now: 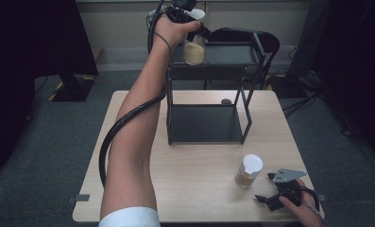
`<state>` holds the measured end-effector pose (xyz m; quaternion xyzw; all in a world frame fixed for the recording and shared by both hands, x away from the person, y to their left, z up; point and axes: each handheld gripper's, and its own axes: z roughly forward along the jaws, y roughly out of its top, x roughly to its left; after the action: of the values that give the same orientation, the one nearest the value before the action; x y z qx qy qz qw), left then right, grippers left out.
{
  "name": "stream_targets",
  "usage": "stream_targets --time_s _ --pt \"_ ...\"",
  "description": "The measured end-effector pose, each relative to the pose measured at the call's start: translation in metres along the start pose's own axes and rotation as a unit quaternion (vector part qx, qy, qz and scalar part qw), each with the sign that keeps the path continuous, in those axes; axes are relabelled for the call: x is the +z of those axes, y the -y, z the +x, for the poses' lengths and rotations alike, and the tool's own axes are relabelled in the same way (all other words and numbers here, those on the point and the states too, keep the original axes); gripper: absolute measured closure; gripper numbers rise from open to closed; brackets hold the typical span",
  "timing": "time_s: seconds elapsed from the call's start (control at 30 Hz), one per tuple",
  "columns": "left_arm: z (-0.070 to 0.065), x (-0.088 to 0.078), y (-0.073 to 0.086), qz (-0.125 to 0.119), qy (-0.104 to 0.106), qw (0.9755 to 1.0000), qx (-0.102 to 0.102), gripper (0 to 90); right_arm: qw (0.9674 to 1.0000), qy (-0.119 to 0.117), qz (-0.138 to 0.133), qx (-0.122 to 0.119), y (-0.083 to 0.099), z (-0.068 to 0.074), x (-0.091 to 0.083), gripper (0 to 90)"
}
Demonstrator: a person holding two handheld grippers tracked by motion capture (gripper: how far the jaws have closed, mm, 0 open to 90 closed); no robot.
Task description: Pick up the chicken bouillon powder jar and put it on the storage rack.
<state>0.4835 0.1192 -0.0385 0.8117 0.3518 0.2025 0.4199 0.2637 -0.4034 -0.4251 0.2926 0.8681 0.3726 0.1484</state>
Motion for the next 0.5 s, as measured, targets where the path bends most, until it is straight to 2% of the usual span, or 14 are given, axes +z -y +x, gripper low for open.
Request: stream_targets --time_s 0.23,0.5 --pt "0.001 0.01 -0.004 0.001 -0.018 0.9998 -0.003 35.6 1.0 0.0 0.0 0.0 0.0 0.0 0.0 0.0" --pt "0.002 0.019 -0.006 0.006 -0.021 0.9997 -0.005 35.5 1.0 0.0 0.0 0.0 0.0 0.0 0.0 0.0"
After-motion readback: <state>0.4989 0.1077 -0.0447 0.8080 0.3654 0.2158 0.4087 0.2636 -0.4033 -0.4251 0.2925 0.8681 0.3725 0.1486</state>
